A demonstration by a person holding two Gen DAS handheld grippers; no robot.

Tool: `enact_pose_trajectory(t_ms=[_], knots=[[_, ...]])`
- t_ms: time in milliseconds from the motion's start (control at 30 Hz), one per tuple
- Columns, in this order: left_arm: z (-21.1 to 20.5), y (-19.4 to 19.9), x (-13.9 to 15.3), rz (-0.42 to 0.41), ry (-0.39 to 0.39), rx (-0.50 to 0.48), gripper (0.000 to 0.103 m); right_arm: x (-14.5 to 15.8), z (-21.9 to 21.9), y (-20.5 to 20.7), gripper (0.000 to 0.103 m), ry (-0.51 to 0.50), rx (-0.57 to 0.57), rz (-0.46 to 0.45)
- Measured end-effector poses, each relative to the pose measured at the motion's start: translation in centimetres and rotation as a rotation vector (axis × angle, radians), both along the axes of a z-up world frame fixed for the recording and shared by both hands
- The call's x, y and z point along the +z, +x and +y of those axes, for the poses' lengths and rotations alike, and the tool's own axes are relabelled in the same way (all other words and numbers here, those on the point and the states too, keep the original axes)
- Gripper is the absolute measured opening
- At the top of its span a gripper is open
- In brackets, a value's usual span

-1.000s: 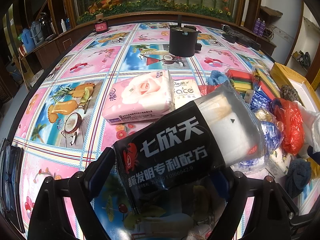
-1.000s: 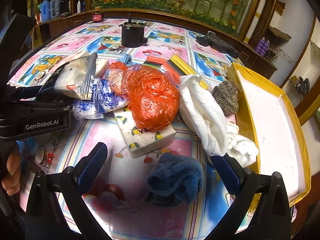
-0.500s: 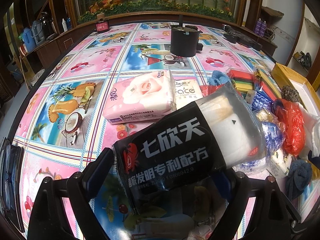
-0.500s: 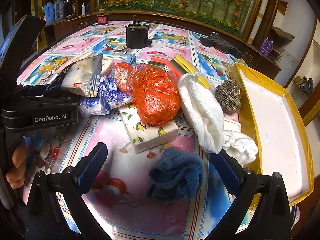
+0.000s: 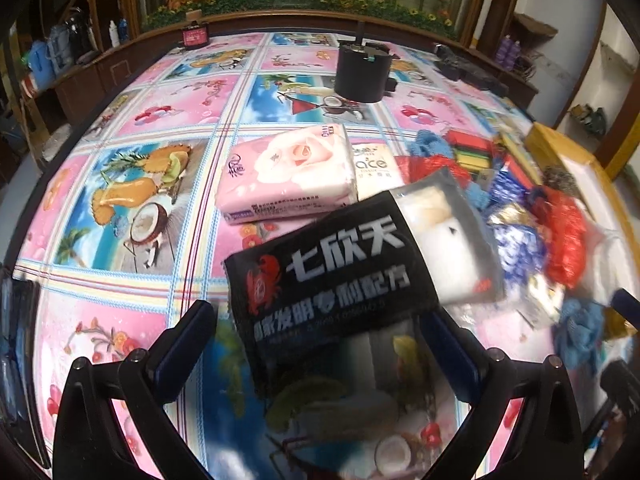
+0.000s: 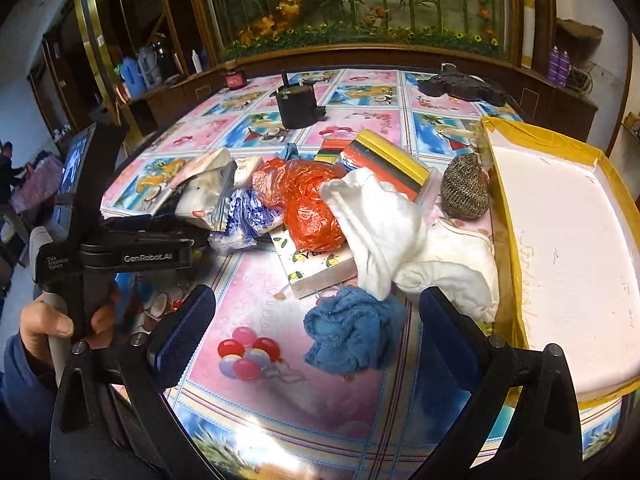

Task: Organize soft objects
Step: 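Hold the black snack bag in the left tool while the right tool approaches the blue knitted cloth, then grasp the blue knitted cloth with the right tool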

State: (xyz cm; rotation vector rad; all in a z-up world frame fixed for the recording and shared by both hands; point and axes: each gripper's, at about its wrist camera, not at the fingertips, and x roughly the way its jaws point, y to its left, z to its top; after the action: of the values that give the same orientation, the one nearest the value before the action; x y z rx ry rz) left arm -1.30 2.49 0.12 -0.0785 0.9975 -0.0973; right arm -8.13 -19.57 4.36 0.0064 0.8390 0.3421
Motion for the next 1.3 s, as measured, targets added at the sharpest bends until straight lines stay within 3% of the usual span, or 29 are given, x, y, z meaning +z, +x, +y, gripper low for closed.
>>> enact_pose_trajectory(t_ms=[200,333,400,600,733,800,867,1133,1300], knots=[[-0.2,-1.6,1.1,-0.057,0.001,-0.072,0.102,0.4,-1.1,-0.6,0.103,0.044,-0.008,-0.012],[-0.2,-1.9,3.3,-0.162,0.087,-0.099,0.102,0.3,-1.5,-0.5,0.103,0.063,-0.017,-0.004],[-0.3,-1.5,4.0,-0.188,0.114,-0.159,0.102,0.4,-1.7,-0.7,0.103,0.066,-0.019,-0.005],[-0.7,0.2,3.1,-0.153,0.182,-0.301,0.102,0.6,-2.5,-0.8,0.103,0.082,-0.031,-0.007],[-1.6,0.5,1.8,-0.134,0.245,-0.334,0.102,0.7,-3.0,-1.0,0.103,0.095,-0.035,-0.011],[-1.8,0.9,1.3,-0.126,0.259,-0.318,0.097,0.8,-3.2,-1.0,0.103,0.096,-0.037,-0.012],[-1.7,1.5,0.7,-0.085,0.265,-0.286,0.067,0.9,-3.3,-1.0,0.103,0.100,-0.039,-0.011],[-2.5,-2.0,1.8,-0.081,0.148,-0.268,0.048,1.0,-3.9,-0.7,0.102,0.082,-0.038,-0.017],[-2.9,-3.5,1.7,-0.078,0.123,-0.280,0.047,1.3,-4.5,-0.4,0.100,0.071,-0.031,-0.019]])
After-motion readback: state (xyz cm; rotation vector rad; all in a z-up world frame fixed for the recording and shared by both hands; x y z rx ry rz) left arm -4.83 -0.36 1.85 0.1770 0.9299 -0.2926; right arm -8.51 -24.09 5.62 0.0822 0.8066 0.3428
